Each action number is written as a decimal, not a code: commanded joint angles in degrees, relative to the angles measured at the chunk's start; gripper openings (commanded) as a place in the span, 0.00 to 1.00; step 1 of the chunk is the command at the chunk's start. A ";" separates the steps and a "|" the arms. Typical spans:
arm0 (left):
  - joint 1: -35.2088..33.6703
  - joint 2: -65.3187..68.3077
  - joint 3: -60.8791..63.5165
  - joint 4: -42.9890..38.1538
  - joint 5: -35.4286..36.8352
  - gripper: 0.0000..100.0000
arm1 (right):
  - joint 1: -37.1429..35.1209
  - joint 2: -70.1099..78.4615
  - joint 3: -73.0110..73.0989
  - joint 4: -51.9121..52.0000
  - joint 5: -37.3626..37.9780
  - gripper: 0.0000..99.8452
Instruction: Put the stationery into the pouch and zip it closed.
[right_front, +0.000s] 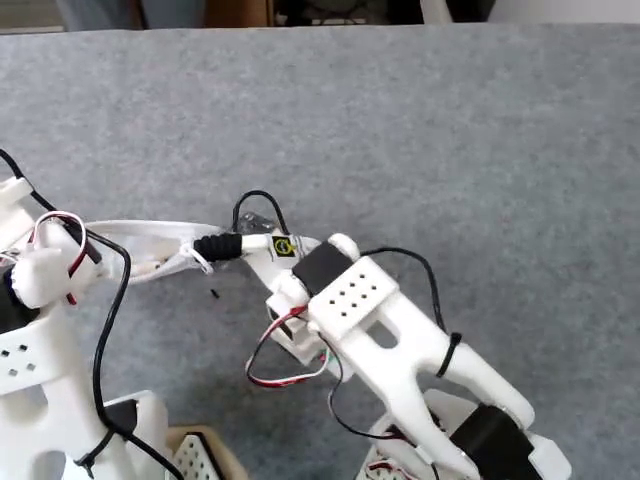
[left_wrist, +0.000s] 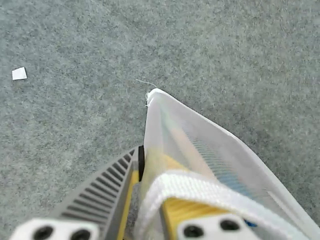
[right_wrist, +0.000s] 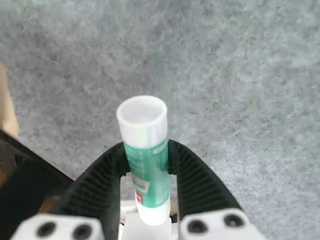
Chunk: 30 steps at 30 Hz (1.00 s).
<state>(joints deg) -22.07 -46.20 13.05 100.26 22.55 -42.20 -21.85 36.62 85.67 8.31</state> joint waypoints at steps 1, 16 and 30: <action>0.31 -0.62 -2.95 -1.93 0.53 0.03 | 3.08 -0.22 -1.63 -2.99 0.35 0.01; 0.31 -0.62 -2.77 -1.67 0.26 0.03 | 24.62 9.80 -18.59 -9.32 -7.38 0.01; 0.75 -0.09 -2.42 -1.67 0.26 0.03 | 36.48 5.05 -32.22 -8.88 -9.23 0.01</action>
<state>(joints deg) -21.80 -46.20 13.05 100.09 22.55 -7.03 -12.35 8.75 77.14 -0.40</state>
